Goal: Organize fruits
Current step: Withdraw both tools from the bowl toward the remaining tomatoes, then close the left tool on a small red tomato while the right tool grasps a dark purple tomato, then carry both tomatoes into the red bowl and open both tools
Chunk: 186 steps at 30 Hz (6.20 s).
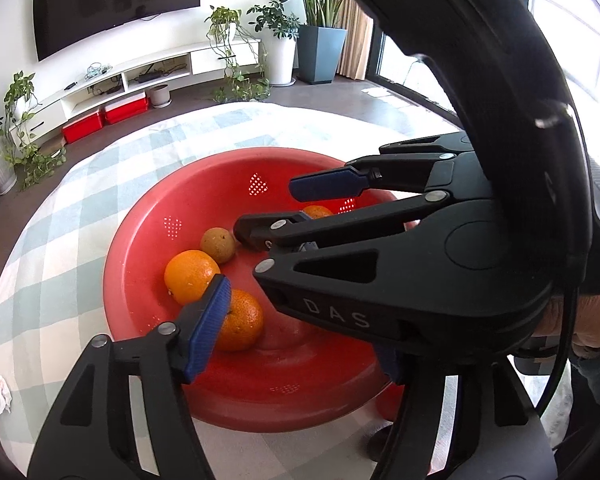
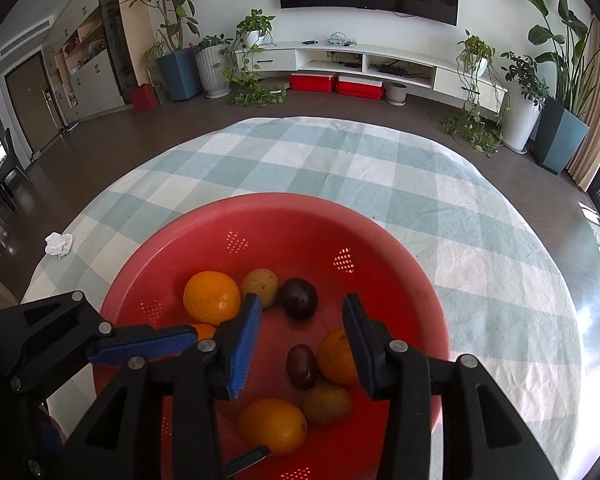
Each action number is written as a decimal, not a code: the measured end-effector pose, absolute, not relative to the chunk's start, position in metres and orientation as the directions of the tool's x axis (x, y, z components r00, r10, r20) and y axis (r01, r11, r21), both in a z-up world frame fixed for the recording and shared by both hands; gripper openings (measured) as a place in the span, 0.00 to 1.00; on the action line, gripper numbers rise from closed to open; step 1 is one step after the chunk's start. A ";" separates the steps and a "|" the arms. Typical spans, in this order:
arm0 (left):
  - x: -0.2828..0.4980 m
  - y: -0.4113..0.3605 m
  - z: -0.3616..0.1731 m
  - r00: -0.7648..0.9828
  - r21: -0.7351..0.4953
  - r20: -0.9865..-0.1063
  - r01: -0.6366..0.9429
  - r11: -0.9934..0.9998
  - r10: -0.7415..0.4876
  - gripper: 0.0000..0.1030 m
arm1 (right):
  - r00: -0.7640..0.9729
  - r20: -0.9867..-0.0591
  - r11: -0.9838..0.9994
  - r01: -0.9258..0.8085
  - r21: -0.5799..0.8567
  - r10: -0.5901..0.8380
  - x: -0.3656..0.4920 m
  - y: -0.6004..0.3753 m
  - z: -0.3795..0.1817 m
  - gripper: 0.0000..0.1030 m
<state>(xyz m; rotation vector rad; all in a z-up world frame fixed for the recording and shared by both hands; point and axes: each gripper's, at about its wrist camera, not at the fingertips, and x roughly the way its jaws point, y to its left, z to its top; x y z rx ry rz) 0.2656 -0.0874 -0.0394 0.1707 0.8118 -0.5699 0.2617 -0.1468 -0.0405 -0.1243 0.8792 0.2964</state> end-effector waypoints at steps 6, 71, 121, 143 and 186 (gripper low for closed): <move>0.246 -0.068 -0.022 0.579 -0.078 -0.697 0.525 0.847 -0.423 0.73 | 0.657 -0.722 0.959 -0.281 0.034 0.218 0.230 -0.158 -0.013 0.51; 0.121 -0.102 -0.075 0.500 -0.060 -0.814 0.433 0.899 -0.295 0.17 | 0.762 -0.616 0.956 -0.013 0.293 0.199 0.008 -0.221 -0.027 0.66; 0.110 0.016 -0.068 0.578 -0.199 -0.735 0.313 0.928 -0.353 0.17 | 0.594 -0.767 0.967 -0.086 0.240 0.243 0.085 -0.139 -0.064 0.30; 0.180 -0.020 0.025 0.651 -0.100 -0.668 0.400 0.911 -0.360 0.17 | 0.777 -0.609 0.974 -0.025 0.225 0.160 0.117 -0.233 0.032 0.30; 0.283 -0.068 -0.045 0.571 -0.066 -0.757 0.419 0.906 -0.319 0.18 | 0.637 -0.740 0.970 -0.227 0.090 0.218 0.245 -0.156 -0.055 0.36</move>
